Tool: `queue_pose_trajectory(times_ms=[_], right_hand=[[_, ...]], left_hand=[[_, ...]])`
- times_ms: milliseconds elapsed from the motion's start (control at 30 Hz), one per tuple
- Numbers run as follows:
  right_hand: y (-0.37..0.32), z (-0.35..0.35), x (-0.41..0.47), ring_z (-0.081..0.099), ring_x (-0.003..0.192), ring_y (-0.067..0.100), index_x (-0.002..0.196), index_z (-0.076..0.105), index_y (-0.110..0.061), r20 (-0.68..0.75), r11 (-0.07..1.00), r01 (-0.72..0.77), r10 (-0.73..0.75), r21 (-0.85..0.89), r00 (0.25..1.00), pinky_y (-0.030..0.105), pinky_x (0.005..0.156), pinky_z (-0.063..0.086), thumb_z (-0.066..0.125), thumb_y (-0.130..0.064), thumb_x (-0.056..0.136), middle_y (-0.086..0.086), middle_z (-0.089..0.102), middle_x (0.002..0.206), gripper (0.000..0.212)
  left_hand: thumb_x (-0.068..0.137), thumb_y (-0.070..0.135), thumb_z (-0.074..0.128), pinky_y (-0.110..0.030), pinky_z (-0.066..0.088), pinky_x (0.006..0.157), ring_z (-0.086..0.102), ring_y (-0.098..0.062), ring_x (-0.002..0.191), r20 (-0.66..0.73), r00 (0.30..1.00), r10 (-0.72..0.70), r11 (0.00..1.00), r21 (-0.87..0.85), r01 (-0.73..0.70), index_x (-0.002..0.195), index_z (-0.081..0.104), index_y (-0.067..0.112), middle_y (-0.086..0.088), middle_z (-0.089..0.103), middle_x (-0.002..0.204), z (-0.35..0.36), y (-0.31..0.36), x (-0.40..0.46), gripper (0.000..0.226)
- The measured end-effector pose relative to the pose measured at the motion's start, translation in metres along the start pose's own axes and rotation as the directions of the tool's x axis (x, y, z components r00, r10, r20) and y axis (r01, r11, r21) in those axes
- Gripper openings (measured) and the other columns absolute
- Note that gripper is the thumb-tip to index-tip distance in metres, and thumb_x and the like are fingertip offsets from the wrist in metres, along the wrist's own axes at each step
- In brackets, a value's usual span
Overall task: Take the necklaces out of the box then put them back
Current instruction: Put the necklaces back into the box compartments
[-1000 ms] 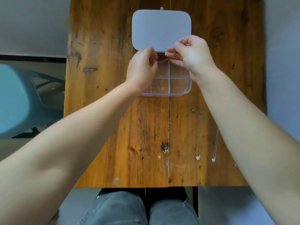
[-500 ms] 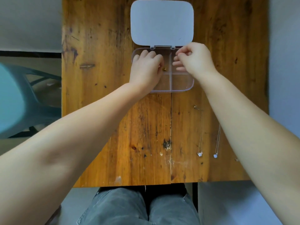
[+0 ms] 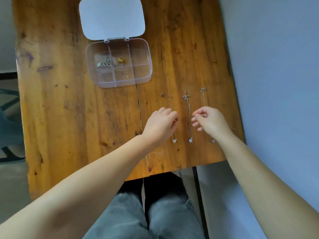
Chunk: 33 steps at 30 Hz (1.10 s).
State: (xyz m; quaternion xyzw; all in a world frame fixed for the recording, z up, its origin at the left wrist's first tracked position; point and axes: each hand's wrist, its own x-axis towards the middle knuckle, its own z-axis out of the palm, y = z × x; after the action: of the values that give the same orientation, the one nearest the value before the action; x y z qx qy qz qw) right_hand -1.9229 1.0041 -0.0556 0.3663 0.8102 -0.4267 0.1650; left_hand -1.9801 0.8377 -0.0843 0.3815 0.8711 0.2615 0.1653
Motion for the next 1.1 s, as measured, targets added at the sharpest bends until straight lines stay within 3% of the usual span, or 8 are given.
queue_pose_trajectory(times_ms=[267,433,567,700,800,900,967,1100], right_hand=[[-0.009,0.010,0.047,0.057,0.091,0.021,0.118,0.055,-0.013,-0.133,0.923,0.220,-0.273,-0.315,0.953,0.027,0.068,0.040,0.053,-0.027,0.094,0.007,0.062,0.112,0.028],[-0.015,0.021,0.063,0.057,0.099,0.029,0.113,0.053,-0.012,-0.065,0.797,0.266,-0.356,-0.541,0.932,0.033,0.067,0.042,0.055,-0.031,0.093,0.011,0.055,0.118,0.028],[-0.021,0.024,0.061,0.058,0.102,0.032,0.111,0.056,-0.006,-0.035,0.801,0.202,-0.268,-0.564,0.963,0.037,0.073,0.045,0.048,-0.023,0.097,0.014,0.059,0.115,0.023],[-0.030,0.005,0.053,0.059,0.080,0.021,0.099,0.063,-0.006,-0.020,0.948,0.147,-0.159,-0.283,0.987,0.027,0.058,0.043,0.046,-0.018,0.096,0.006,0.068,0.097,0.020],[-0.048,-0.016,0.041,0.059,0.081,0.013,0.087,0.063,-0.018,-0.006,0.987,0.141,-0.141,0.074,0.990,0.026,0.072,0.050,0.051,-0.020,0.094,-0.005,0.063,0.083,0.014],[-0.082,-0.024,0.033,0.060,0.106,0.014,0.086,0.061,-0.019,0.127,0.894,0.095,-0.167,0.439,0.978,0.032,0.092,0.048,0.054,-0.017,0.094,0.002,0.065,0.106,0.011],[-0.112,-0.019,0.031,0.063,0.110,0.024,0.088,0.058,-0.013,0.242,0.732,-0.017,-0.204,0.681,0.949,0.038,0.096,0.049,0.050,-0.014,0.096,0.013,0.066,0.114,0.011],[-0.173,0.014,0.035,0.071,0.094,0.029,0.092,0.053,-0.006,0.275,0.580,-0.074,-0.268,0.811,0.923,0.040,0.083,0.058,0.048,-0.006,0.097,0.014,0.074,0.089,0.007]], left_hand=[[0.092,0.040,0.049,-0.038,0.038,0.078,0.051,-0.027,0.097,0.192,0.980,0.047,0.974,0.208,-0.087,0.109,0.051,0.013,-0.007,0.060,0.104,0.049,0.045,-0.010,0.033],[0.087,0.009,0.057,-0.037,0.042,0.079,0.049,-0.030,0.099,0.319,0.945,0.075,0.928,0.324,-0.183,0.115,0.049,0.007,-0.012,0.054,0.111,0.058,0.055,-0.005,0.029],[0.081,-0.006,0.054,-0.035,0.040,0.070,0.050,-0.030,0.086,0.334,0.939,0.084,0.953,0.249,-0.174,0.109,0.051,0.003,-0.016,0.052,0.101,0.055,0.057,-0.009,0.030],[0.084,-0.009,0.045,-0.036,0.043,0.060,0.050,-0.029,0.080,0.283,0.958,0.048,0.994,0.076,-0.072,0.101,0.052,0.003,-0.014,0.048,0.094,0.041,0.052,-0.005,0.022],[0.087,-0.002,0.048,-0.040,0.049,0.061,0.052,-0.030,0.072,0.021,0.997,-0.069,0.980,-0.188,0.072,0.093,0.059,0.001,-0.014,0.052,0.091,0.015,0.040,-0.003,0.013],[0.083,-0.003,0.055,-0.028,0.046,0.061,0.052,-0.022,0.069,-0.210,0.963,-0.169,0.938,-0.335,0.092,0.086,0.061,0.003,-0.009,0.055,0.087,-0.024,0.012,-0.011,0.010],[0.082,-0.004,0.056,-0.013,0.041,0.067,0.051,-0.014,0.073,-0.275,0.928,-0.251,0.919,-0.369,0.139,0.086,0.063,0.006,-0.006,0.056,0.087,-0.053,-0.014,-0.016,0.012],[0.083,-0.001,0.057,-0.007,0.036,0.072,0.052,-0.011,0.080,-0.362,0.831,-0.422,0.879,-0.388,0.278,0.085,0.065,0.008,-0.002,0.058,0.086,-0.102,-0.075,-0.025,0.012]])
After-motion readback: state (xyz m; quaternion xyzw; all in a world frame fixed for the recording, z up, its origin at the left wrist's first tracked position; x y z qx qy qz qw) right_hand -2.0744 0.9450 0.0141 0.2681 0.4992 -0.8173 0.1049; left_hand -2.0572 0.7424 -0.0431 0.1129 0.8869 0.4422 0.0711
